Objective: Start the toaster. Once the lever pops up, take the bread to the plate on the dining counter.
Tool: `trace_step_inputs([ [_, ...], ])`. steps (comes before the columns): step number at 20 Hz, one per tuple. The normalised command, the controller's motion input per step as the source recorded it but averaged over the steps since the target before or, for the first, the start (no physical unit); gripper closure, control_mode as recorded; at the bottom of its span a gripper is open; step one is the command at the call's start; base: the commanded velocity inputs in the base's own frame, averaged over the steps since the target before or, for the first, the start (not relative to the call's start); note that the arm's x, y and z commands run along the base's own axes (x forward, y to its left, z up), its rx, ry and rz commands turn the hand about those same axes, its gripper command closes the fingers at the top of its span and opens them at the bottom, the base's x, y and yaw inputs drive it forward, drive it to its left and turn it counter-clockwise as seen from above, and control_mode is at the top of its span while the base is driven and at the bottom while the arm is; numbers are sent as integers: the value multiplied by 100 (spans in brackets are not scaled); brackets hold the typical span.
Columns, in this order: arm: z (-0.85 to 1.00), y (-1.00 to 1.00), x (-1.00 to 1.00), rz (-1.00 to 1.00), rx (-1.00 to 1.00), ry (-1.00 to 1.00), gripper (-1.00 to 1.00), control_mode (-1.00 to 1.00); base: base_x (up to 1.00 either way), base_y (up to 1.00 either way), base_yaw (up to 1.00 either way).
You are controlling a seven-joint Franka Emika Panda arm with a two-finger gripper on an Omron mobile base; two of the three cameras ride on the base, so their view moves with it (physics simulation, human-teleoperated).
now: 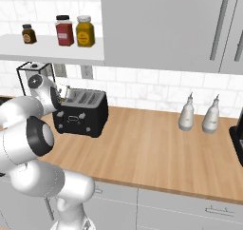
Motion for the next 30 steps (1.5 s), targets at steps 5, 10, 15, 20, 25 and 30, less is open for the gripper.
trace_step_inputs([
  [5,0,0,0,0,0,0,-100,-100,0,0,0],
  [10,0,0,0,0,0,0,-100,-100,0,0,0],
  [15,0,0,0,0,0,0,-100,-100,0,0,0],
  [20,0,0,0,0,0,0,-100,-100,0,0,0],
  [25,0,0,0,0,0,0,-100,-100,0,0,0],
  [30,0,0,0,0,0,0,-100,-100,0,0,0],
])
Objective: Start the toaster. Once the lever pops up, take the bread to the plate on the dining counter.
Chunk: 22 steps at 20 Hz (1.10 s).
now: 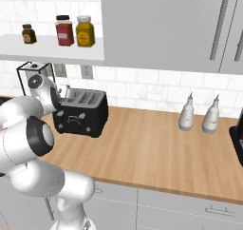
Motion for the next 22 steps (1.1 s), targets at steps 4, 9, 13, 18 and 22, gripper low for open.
trace_step_inputs([
  [4,0,0,0,0,0,0,-100,-100,0,0,0],
  [9,0,0,0,0,0,0,-100,-100,0,0,0],
  [13,0,0,0,0,0,0,-100,-100,0,0,0],
  [18,0,0,0,0,0,0,-100,-100,0,0,0],
  [22,-5,0,0,0,0,0,-100,-100,0,0,0],
])
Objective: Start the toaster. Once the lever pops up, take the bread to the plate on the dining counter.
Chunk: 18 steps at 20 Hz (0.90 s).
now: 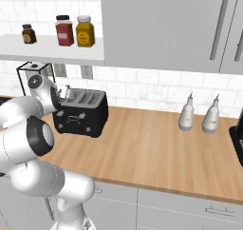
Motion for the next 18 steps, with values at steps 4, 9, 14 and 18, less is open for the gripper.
trace_step_inputs([
  [4,-3,0,3,0,0,0,-100,-100,0,0,0],
  [9,-1,1,8,0,0,0,-100,-100,0,0,0],
  [14,0,3,5,0,0,0,-100,-100,0,0,0],
  [18,-1,3,7,0,0,0,-100,-100,0,0,0],
])
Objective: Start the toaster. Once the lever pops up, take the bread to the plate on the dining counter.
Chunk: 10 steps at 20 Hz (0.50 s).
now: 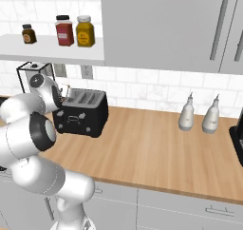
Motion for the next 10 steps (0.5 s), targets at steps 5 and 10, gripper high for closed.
trace_step_inputs([
  [5,-9,1,9,0,0,0,-100,-100,0,0,0],
  [10,-11,0,6,0,0,0,-100,-100,0,0,0],
])
